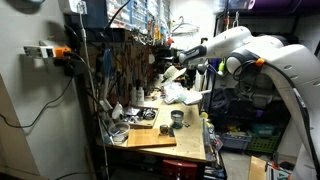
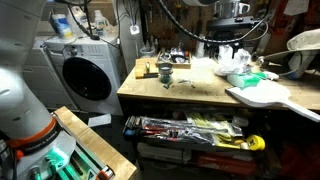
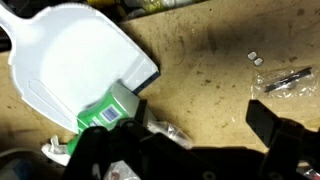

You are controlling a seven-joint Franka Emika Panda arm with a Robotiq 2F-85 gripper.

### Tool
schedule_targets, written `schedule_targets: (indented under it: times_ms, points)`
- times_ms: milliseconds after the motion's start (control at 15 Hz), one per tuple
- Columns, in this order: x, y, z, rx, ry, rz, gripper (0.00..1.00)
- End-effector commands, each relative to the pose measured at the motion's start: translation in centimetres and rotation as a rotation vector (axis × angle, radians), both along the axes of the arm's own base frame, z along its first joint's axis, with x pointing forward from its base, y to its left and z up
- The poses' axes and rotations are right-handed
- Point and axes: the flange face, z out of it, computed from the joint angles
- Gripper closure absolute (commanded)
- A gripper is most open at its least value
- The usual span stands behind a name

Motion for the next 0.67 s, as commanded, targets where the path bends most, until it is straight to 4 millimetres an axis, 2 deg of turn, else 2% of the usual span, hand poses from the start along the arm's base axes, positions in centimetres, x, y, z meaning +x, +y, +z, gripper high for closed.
schedule_targets:
  times_ms: [0, 200, 267, 600]
  points:
    - [-4.9, 2.3, 1.8, -0.005, 0.054, -0.186, 0.0]
    - [-7.8, 3.7, 3.5, 0.086, 0.032, -0.31, 0.0]
    - [-8.3, 4.8, 4.9, 0.096, 0.02, -0.335, 0.0]
    - [-10.4, 9.1, 6.4, 0.226, -0.063, -0.45, 0.0]
